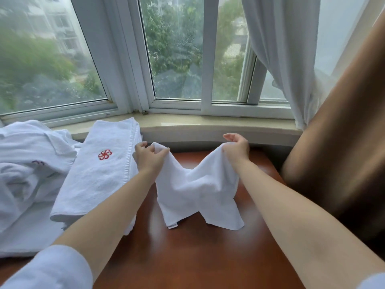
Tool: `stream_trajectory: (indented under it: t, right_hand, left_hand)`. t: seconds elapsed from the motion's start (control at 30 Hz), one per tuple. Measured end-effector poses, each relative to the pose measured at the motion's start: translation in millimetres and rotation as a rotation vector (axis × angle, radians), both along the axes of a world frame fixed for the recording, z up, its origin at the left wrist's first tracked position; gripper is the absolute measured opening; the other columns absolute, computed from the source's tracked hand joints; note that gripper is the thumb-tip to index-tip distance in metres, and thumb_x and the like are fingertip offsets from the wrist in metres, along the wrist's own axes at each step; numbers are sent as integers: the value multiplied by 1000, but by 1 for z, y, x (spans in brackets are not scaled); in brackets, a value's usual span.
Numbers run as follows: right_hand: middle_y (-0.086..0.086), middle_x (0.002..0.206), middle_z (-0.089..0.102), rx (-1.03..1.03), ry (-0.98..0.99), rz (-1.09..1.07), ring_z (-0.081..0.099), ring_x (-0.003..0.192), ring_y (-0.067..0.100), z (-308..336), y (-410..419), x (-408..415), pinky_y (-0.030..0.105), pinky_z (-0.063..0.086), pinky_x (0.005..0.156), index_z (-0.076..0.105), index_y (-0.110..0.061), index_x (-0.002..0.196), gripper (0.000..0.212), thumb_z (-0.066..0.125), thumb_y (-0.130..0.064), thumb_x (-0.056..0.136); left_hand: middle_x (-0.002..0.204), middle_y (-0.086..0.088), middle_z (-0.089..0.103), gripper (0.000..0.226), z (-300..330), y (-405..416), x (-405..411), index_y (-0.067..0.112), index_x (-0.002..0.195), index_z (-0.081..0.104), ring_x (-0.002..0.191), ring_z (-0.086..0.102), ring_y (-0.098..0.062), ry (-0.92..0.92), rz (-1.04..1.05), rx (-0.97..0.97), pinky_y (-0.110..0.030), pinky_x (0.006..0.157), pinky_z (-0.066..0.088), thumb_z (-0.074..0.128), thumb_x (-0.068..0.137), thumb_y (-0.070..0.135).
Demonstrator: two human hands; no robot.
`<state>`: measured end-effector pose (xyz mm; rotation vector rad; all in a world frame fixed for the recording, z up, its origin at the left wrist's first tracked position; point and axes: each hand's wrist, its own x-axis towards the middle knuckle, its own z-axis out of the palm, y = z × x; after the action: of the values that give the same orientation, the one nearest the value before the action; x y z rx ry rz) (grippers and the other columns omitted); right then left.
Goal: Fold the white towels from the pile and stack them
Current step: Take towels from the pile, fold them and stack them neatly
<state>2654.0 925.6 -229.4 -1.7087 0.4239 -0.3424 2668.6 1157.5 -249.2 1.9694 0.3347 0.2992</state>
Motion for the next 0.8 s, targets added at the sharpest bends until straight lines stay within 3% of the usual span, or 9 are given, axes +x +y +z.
stream_trajectory:
  t: [0.1, 0.17, 0.27, 0.33, 0.4, 0.47, 0.6, 0.73, 0.8]
  right_hand:
    - [0, 105, 54, -157, -64, 90, 54, 94, 16, 20, 9, 2, 19, 41, 77, 64, -22, 92, 42, 42, 9, 75]
    - [0, 101, 46, -270, -166, 105, 50, 90, 15, 35, 14, 0, 16, 37, 74, 65, -21, 89, 42, 43, 11, 74]
    - [1, 99, 45, -369, -345, 53, 51, 86, 16, 59, 21, -9, 17, 40, 72, 68, -14, 86, 35, 47, 12, 75]
    - [0, 99, 45, -368, -455, -11, 51, 87, 13, 75, 25, -17, 11, 39, 73, 68, -12, 85, 33, 49, 12, 74]
    - [-1, 101, 44, -388, -549, -66, 48, 88, 8, 89, 27, -26, 1, 35, 77, 69, -13, 85, 31, 54, 11, 72]
    - [-2, 101, 44, -391, -620, -126, 47, 88, 7, 100, 27, -35, -1, 34, 78, 70, -12, 85, 27, 60, 9, 72]
    - [-5, 93, 48, -337, -679, -234, 48, 77, 6, 111, 26, -46, 0, 34, 74, 70, -12, 82, 20, 66, 6, 74]
    - [-5, 88, 54, -211, -600, -296, 50, 71, 1, 109, 26, -30, 1, 34, 69, 59, -26, 70, 28, 63, 1, 76]
    - [-4, 97, 56, -147, -486, -210, 54, 85, 8, 105, 26, -7, 10, 37, 74, 58, -31, 71, 26, 64, -7, 80]
  left_hand:
    - [109, 3, 63, 18, 26, -2, 2, 9, 85, 66, 105, 56, -13, -157, -167, -6, -28, 84, 43, 70, 86, 27]
    - [79, -12, 57, 39, 43, -2, -2, -2, 65, 51, 77, 52, -17, -257, -202, 39, -31, 70, 37, 63, 91, 25]
    - [74, -11, 45, 41, 70, -7, -18, -10, 79, 50, 70, 42, -17, -391, -189, 26, -34, 68, 35, 56, 96, 26]
    - [90, -3, 56, 23, 86, -13, -31, 2, 105, 60, 82, 51, -13, -434, -247, -32, -32, 79, 41, 53, 98, 23]
    - [118, 4, 60, 35, 101, -18, -45, 17, 134, 50, 105, 55, -11, -446, -299, -134, -28, 93, 43, 51, 99, 17]
    - [120, 0, 61, 35, 116, -21, -56, 19, 133, 51, 109, 57, -16, -444, -332, -318, -31, 95, 45, 50, 99, 11]
    - [89, -3, 68, 20, 130, -19, -56, 17, 107, 62, 78, 66, -17, -226, -368, -607, -26, 67, 54, 50, 94, 8]
    - [87, -10, 68, 17, 128, -15, -32, 8, 100, 64, 75, 65, -22, 112, -306, -643, -29, 67, 52, 54, 91, 18]
    - [88, -9, 68, 16, 118, -16, -11, 10, 99, 62, 76, 66, -22, 181, -311, -601, -30, 67, 52, 56, 90, 21]
